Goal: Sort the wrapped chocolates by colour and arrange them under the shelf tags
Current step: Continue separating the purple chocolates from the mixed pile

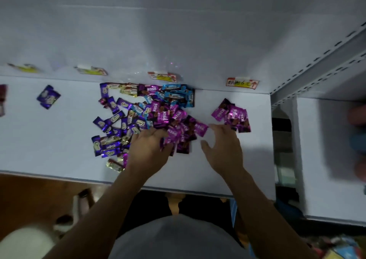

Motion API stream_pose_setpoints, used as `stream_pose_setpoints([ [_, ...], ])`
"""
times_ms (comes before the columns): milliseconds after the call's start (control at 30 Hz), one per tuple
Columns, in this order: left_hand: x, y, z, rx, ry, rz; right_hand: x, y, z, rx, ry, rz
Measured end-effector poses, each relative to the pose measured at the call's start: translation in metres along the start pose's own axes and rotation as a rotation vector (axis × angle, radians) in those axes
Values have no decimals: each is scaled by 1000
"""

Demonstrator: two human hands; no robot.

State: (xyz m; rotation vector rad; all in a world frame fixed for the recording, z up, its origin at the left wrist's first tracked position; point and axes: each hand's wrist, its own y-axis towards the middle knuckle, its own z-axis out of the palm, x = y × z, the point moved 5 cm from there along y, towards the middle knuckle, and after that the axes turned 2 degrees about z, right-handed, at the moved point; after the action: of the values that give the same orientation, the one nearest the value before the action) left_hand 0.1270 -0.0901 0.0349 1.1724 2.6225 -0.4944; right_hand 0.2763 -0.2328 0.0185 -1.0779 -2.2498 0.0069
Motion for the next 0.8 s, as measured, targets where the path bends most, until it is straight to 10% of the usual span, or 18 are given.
stream_pose_setpoints([
  [400, 186, -40, -34, 190, 148, -351, 148, -23, 125, 544, -254, -166],
  [800, 250, -32, -9, 230, 42, -264, 235, -18, 219, 433, -418, -269],
])
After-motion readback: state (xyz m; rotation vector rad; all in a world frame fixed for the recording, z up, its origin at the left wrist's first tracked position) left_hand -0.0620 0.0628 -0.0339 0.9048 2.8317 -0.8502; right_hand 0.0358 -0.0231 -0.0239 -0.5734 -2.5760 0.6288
